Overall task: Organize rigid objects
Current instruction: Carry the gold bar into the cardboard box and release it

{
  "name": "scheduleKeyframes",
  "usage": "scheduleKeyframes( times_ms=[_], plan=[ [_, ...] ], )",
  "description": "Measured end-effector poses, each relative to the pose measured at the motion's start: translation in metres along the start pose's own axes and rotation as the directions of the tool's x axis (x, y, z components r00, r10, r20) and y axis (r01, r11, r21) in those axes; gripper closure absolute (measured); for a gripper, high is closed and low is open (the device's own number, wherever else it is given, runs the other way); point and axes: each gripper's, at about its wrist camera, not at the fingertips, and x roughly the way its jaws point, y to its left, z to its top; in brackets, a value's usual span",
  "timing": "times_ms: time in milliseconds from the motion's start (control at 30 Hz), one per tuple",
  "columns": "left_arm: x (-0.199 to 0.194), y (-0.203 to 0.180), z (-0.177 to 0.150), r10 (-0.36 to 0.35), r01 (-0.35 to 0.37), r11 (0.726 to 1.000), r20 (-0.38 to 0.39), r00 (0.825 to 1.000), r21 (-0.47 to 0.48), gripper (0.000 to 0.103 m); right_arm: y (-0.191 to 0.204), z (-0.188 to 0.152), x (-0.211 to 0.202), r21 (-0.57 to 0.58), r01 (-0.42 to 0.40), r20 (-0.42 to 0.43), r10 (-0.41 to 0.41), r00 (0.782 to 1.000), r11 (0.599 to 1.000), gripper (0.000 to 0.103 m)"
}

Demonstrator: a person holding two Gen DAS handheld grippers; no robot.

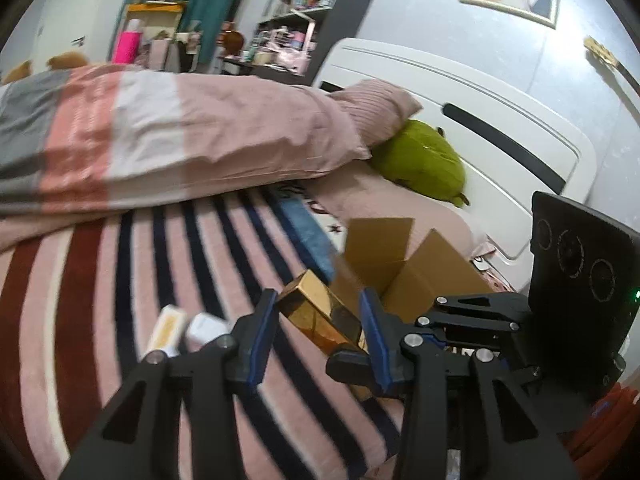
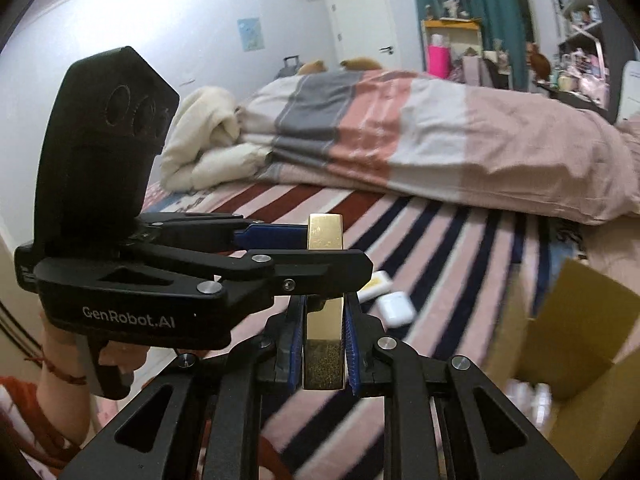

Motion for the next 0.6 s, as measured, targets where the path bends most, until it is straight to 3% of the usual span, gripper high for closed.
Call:
scheduleKeyframes(
  times_ms=[233, 600],
  plan=[
    [0.057, -0.049, 0.022, -0.038, 0.044, 0.996, -0.079, 0.996, 0.076, 0.064, -0.059, -0.011, -0.037, 0.09, 0.063, 0.009, -0.064, 0.998, 0.994, 0.09],
    [0.129, -0.079, 0.022, -0.034, 0.061, 0.991, -0.219, 0.975, 0.121, 0.062, -0.12, -0.038, -0.047, 0.142, 0.161, -0.129, -0.143, 0.981, 0.977, 0.09]
  ],
)
